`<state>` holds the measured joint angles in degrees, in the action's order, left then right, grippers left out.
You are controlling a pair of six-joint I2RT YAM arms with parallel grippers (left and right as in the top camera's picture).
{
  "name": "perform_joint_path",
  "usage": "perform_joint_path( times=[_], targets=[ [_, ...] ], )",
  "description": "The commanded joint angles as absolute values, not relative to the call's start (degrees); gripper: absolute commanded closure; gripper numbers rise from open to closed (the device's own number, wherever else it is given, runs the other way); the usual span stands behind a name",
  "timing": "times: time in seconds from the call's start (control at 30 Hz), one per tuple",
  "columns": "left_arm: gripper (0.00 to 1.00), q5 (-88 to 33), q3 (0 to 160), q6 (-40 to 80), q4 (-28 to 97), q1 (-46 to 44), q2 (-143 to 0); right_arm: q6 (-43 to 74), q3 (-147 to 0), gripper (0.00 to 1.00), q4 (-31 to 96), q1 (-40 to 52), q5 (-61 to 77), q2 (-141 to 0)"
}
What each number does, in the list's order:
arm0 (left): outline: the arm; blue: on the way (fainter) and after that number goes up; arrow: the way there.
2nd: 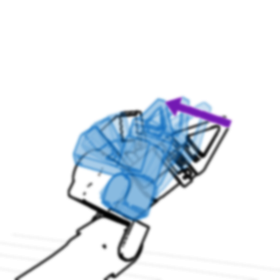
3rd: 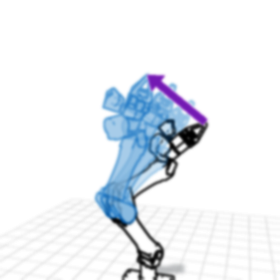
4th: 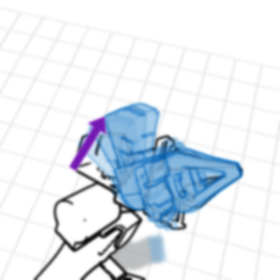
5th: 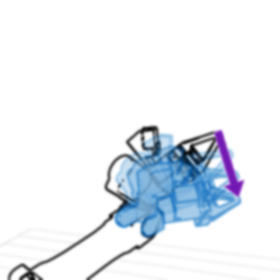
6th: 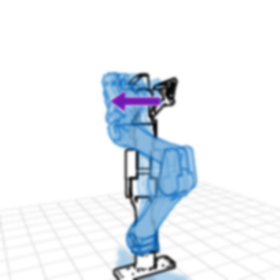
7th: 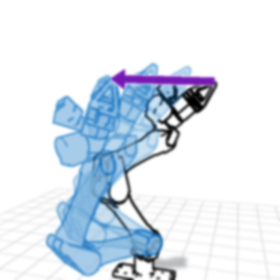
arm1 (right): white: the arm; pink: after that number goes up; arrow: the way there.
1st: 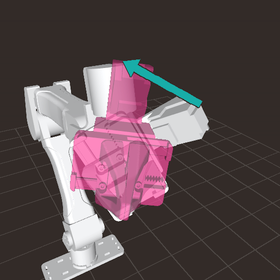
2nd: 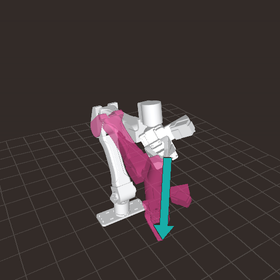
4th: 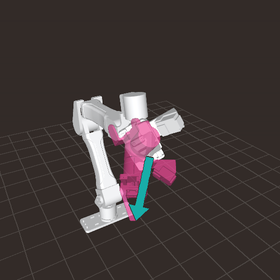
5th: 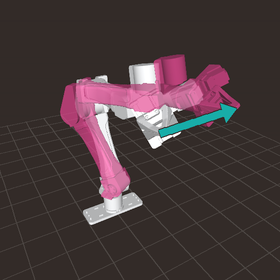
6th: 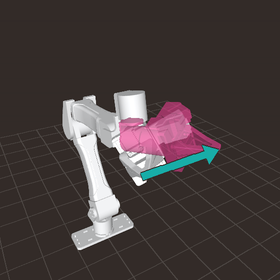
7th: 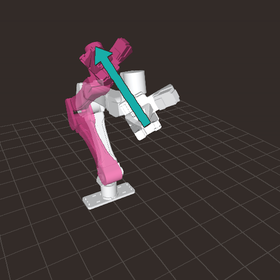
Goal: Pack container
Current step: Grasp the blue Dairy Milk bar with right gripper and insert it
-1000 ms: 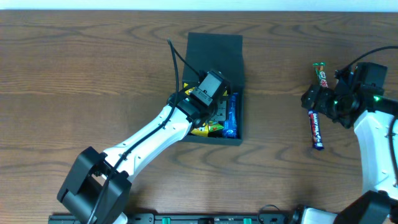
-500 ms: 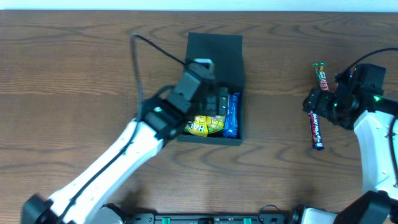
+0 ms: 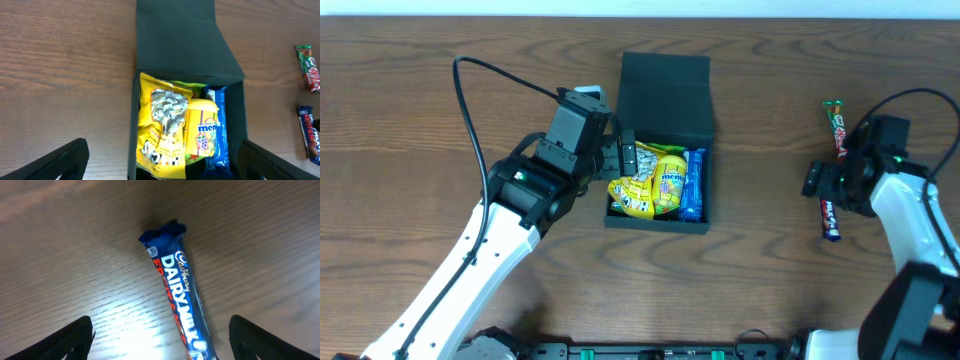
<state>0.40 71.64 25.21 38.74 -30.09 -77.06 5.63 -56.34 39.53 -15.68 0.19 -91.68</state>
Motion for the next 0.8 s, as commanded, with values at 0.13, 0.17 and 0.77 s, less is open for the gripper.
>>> perform_joint_path(
  times=[0.13, 0.17, 0.77],
  targets=[
    [0.05, 1.04, 72.66, 24.16, 38.83, -29.91, -76.75, 5.67, -55.66, 0.15, 33.32, -15.31, -0.6, -100.88],
    [0.05, 1.04, 72.66, 24.16, 38.85, -29.91, -76.75, 5.63, -55.66, 0.15, 31.9, -15.31, -0.51, -102.52],
    [0.05, 1.5, 72.66, 23.09, 38.79, -29.91, -76.75, 5.08, -58.7, 0.98, 32.23, -15.33, 4.86, -106.1]
  ],
)
